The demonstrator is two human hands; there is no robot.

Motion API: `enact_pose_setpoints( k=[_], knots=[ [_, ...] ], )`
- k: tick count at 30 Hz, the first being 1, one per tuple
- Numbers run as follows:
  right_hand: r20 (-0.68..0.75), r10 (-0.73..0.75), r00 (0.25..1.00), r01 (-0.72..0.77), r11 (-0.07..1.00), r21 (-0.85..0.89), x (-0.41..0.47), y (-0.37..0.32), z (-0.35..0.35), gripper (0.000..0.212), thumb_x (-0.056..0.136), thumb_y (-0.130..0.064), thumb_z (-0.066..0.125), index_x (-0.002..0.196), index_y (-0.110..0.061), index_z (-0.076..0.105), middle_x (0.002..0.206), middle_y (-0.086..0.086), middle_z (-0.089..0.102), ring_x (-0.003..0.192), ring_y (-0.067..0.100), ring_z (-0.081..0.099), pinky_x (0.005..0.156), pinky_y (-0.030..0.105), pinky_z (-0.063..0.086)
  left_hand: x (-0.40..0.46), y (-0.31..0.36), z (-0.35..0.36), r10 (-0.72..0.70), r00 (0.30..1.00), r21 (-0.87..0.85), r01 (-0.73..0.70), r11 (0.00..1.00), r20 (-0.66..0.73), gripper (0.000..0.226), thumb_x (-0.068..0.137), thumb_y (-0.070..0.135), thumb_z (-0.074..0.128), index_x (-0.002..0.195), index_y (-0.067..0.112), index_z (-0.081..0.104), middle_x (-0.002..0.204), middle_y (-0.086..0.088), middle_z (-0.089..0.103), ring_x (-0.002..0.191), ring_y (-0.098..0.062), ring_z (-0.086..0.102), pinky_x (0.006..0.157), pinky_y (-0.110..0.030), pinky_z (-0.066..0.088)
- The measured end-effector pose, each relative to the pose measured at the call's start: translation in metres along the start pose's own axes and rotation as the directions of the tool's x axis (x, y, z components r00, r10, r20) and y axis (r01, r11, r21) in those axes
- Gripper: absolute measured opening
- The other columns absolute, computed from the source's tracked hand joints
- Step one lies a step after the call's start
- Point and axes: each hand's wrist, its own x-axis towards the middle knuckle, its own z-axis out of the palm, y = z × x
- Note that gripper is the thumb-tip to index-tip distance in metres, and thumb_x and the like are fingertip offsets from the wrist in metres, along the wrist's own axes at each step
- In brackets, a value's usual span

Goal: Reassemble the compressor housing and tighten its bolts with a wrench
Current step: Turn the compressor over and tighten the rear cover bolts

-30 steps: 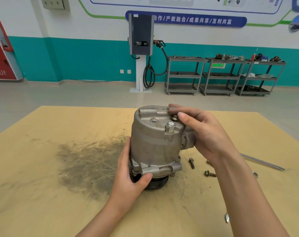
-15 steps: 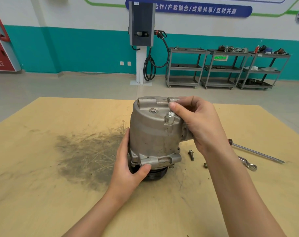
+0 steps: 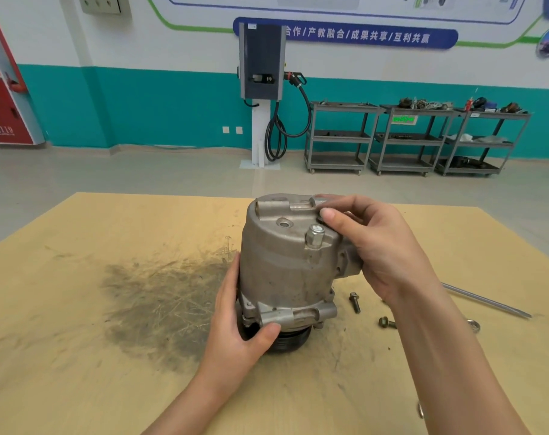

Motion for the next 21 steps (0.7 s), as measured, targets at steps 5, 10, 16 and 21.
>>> enact_pose_setpoints(
  k=[5, 10, 16, 21],
  knots=[
    [-0.109, -0.049, 0.993, 0.032, 0.989, -0.146, -0.001, 0.003, 0.009, 0.017, 0.079, -0.024, 0.077, 0.089, -0.014, 0.066, 0.106, -0.001, 0.069, 0.101, 0.015, 0.065, 0.081, 0.036, 0.055, 0.0, 0.002, 0.0, -0.001, 1.0, -0.007, 0.001, 1.0, 0.004, 0.109, 0.063, 0.082, 0.073, 0.151, 0.047, 0.02, 0.161, 0.014, 0.032, 0.149, -0.013, 0.033, 0.121, -0.054, 0.029],
    [0.023, -0.035, 0.999, 0.035, 0.999, -0.024, -0.006, -0.006, 0.0, 0.006, 0.089, -0.014, 0.064, 0.093, -0.015, 0.069, 0.092, -0.002, 0.071, 0.09, 0.014, 0.065, 0.085, 0.04, 0.052, 0.0, 0.004, 0.0, 0.012, 1.0, 0.013, -0.012, 1.0, 0.003, 0.107, 0.063, 0.083, 0.071, 0.15, 0.047, 0.021, 0.159, 0.02, 0.033, 0.148, -0.008, 0.033, 0.122, -0.05, 0.03],
    [0.084, -0.016, 0.996, 0.014, 1.0, 0.017, -0.005, -0.006, -0.004, 0.021, 0.091, -0.001, 0.058, 0.091, -0.016, 0.073, 0.105, 0.001, 0.074, 0.102, 0.016, 0.066, 0.092, 0.037, 0.052, -0.001, 0.005, 0.0, 0.02, 1.0, 0.015, -0.02, 1.0, 0.001, 0.099, 0.067, 0.067, 0.074, 0.149, 0.048, 0.021, 0.158, 0.021, 0.035, 0.147, -0.006, 0.035, 0.121, -0.049, 0.031],
    [0.068, -0.019, 0.997, 0.019, 1.0, -0.005, -0.003, -0.003, -0.003, 0.018, 0.089, -0.002, 0.062, 0.085, -0.016, 0.072, 0.096, -0.001, 0.074, 0.093, 0.016, 0.067, 0.084, 0.032, 0.054, -0.001, 0.006, 0.001, 0.015, 1.0, 0.007, -0.015, 1.0, 0.002, 0.106, 0.062, 0.084, 0.07, 0.149, 0.048, 0.021, 0.159, 0.019, 0.034, 0.148, -0.01, 0.034, 0.121, -0.051, 0.031]
  ],
)
